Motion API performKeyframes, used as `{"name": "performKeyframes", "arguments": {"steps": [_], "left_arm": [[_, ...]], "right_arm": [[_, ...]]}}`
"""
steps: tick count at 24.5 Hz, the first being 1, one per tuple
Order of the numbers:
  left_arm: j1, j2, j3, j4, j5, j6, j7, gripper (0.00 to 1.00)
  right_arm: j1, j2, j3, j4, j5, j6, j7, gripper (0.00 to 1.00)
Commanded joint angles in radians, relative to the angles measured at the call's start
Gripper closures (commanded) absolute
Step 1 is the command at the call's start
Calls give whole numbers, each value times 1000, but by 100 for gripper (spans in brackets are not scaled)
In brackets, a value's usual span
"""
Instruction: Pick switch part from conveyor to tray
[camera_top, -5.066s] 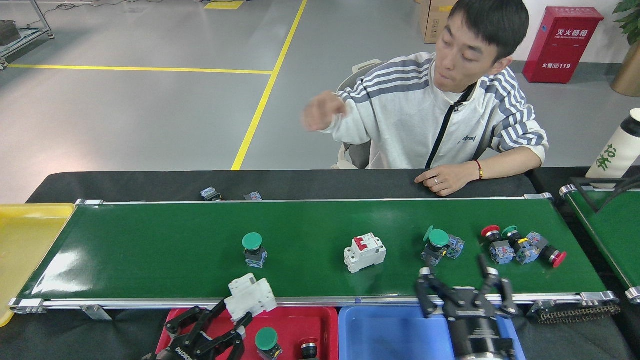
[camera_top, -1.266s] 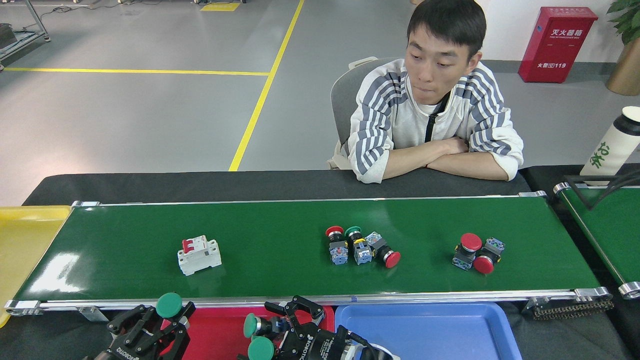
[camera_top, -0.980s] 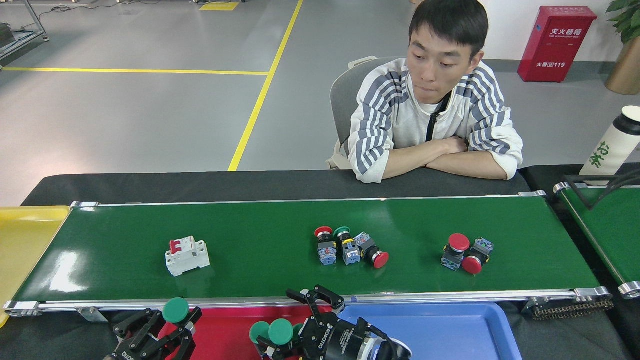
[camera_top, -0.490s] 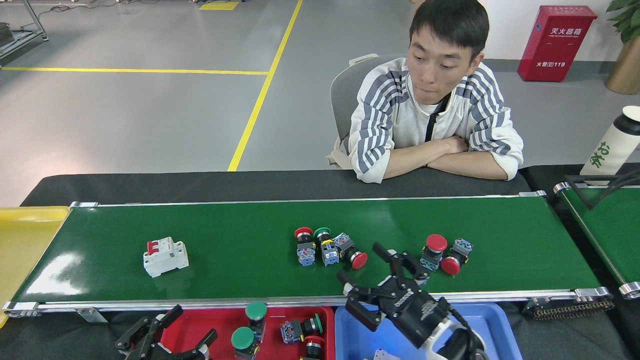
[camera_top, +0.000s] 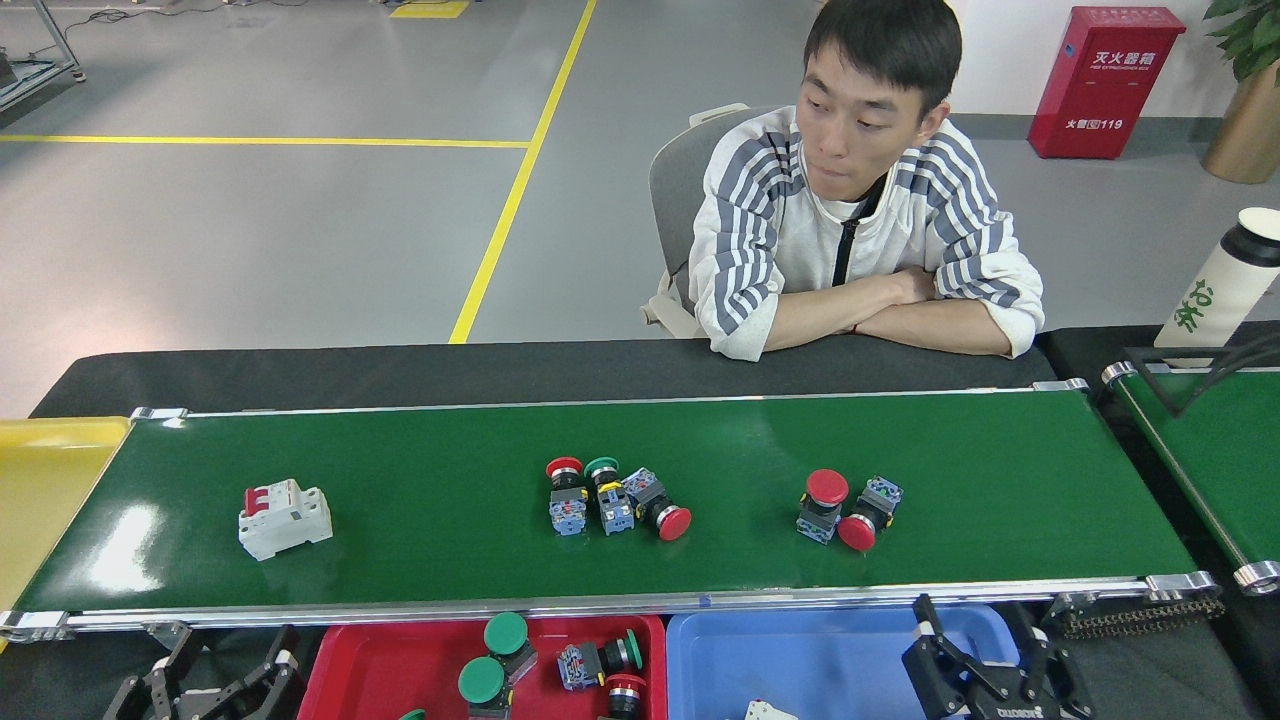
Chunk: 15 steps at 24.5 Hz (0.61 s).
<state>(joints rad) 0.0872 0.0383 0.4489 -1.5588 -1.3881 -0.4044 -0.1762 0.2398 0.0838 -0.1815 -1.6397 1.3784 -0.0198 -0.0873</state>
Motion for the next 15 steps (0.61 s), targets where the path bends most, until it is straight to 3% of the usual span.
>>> {"name": "performKeyframes", "arguments": {"steps": [1,6,10,15], "left_arm": [[-64,37,7,51,-8,16,12,0],[-190,141,-22,253,-8,75,58,0],[-257,198,-50,396,-8,87,103,0],[-322,204,-70,463,-6,87,109,0]], "right_arm": [[-7,-1,20,-15,7,52,-15,1],[-27,-38,169,-15,11,43,-6,1],[-132,-102,326,-5,11,47,31,1],[-257,-101,470,77,24,57,113,1]]}}
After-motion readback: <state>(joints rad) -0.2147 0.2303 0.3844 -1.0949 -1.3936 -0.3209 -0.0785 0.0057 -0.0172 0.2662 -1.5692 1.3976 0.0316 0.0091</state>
